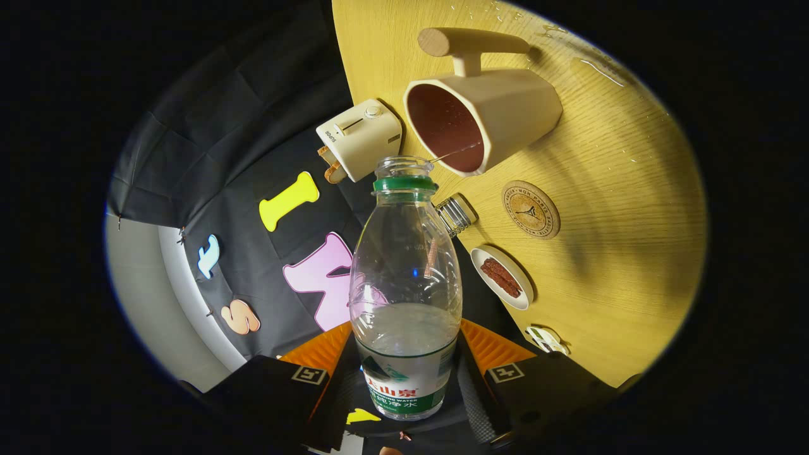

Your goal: Take the bottle from table, then pour the juice into the cup, finally place the bottle on the coaster

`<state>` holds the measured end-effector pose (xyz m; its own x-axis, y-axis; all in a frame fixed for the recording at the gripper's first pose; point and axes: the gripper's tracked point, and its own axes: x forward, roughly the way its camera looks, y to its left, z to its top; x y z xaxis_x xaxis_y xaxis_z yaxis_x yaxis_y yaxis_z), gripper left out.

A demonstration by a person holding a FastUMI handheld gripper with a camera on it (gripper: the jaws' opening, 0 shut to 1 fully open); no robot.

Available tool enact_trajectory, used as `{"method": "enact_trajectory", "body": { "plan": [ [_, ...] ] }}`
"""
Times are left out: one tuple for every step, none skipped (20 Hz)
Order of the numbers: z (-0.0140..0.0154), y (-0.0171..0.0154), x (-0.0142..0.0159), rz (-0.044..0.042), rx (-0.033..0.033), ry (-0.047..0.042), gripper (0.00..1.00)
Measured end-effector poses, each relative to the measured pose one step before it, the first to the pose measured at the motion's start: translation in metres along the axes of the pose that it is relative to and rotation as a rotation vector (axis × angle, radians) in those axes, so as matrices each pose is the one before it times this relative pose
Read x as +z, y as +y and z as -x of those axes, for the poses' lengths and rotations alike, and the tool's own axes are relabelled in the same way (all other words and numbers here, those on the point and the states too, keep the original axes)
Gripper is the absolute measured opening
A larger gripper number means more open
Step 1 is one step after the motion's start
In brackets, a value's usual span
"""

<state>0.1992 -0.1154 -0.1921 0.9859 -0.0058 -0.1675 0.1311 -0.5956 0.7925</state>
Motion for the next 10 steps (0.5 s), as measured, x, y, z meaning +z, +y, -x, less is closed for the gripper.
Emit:
{"method": "enact_trajectory", "body": {
  "plan": [
    [-0.00042, 0.00009, 0.00013, 0.00014, 0.00267, -0.00178, 0.77],
    [0.00043, 0.00051, 0.00065, 0.00036, 0.00176, -0.00133, 0.77],
    [0.00011, 0.00016, 0.00015, 0.00049, 0.00193, -0.00174, 0.77],
    [-0.00061, -0.00007, 0.00036, 0.00237, 0.00100, -0.00233, 0.77],
    [0.00005, -0.00033, 0.00116, 0.00261, 0.00102, -0.00270, 0.77],
    [-0.00009, 0.00049, 0.00077, 0.00152, 0.00133, -0.00262, 0.77],
    [0.00038, -0.00026, 0.00066, 0.00223, 0.00009, -0.00247, 0.77],
    [-0.00017, 0.00013, 0.00008, 0.00357, -0.00061, -0.00301, 0.77],
    [0.00039, -0.00109, 0.00086, 0.00533, 0.00046, -0.00348, 0.77],
    [-0.00161, -0.00109, -0.00052, 0.00956, -0.00108, -0.00465, 0.77]
  ]
}}
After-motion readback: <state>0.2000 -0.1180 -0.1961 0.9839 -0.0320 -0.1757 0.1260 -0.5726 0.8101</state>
